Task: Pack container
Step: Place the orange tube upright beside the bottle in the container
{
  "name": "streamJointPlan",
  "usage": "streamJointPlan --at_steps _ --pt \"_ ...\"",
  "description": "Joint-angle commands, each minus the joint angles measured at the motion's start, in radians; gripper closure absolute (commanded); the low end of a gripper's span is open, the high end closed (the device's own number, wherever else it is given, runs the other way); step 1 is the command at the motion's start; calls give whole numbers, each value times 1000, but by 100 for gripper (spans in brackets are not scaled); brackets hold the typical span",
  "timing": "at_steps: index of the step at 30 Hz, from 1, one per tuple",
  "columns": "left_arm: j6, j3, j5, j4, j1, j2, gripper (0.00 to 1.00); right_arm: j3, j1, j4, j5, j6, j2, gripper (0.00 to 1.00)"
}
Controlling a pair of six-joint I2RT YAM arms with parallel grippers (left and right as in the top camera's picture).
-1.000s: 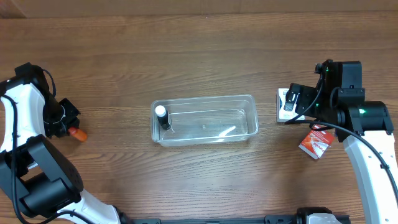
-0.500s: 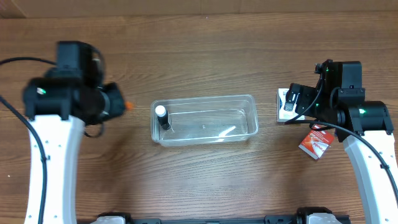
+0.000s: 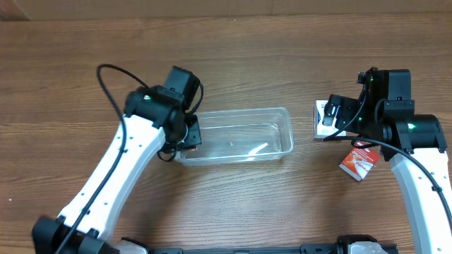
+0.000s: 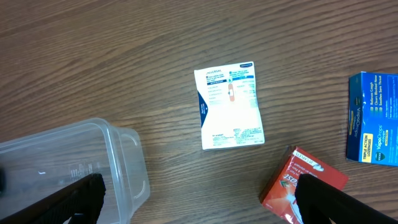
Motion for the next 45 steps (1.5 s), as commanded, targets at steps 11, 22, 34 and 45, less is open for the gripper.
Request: streamJointPlan --at_steps 11,22,34,45 --pt "-3 -127 -66 158 -2 97 77 32 -4 5 -3 3 -3 0" --pt "13 -127 -62 153 -2 102 39 32 -4 5 -3 3 -3 0" --pt "74 61 -63 91 -2 101 17 32 -4 5 -3 3 -3 0" --pt "83 443 -212 -145 8 72 0 32 -4 5 -2 3 -3 0"
